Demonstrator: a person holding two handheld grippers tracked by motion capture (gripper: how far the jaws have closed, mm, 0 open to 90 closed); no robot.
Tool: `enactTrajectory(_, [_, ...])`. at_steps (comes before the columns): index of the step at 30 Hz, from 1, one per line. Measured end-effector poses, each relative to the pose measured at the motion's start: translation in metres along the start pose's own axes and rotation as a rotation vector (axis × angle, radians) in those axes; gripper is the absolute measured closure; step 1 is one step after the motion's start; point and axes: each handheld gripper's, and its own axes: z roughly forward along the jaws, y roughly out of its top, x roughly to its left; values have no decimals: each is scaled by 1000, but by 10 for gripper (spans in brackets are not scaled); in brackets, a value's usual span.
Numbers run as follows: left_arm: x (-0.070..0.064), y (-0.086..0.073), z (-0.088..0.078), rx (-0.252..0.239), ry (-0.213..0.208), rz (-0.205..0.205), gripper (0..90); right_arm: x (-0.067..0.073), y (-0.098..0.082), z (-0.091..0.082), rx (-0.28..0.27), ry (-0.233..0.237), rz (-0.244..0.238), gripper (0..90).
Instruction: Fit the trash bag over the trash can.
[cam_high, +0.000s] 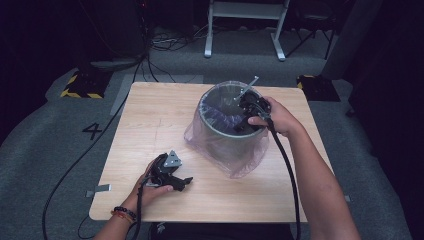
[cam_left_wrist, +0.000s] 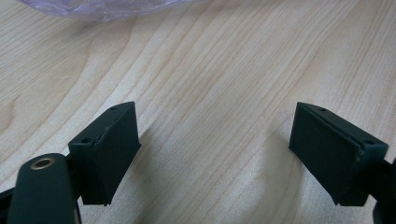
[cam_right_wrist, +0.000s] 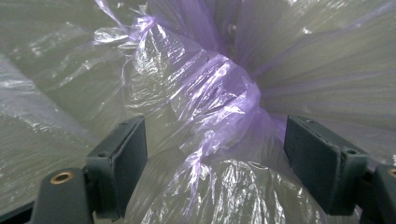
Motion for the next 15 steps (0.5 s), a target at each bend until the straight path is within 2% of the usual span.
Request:
enactTrajectory(8, [0, 0, 0, 0, -1, -1, 157, 1, 3, 3, 58, -14, -2, 220])
enactTrajectory(13, [0, 0, 0, 0, 0, 0, 157, 1, 3, 4, 69, -17, 3, 216])
enactTrajectory(15, [0, 0, 0, 1, 0, 0, 157, 2, 4, 4, 72, -35, 5, 214])
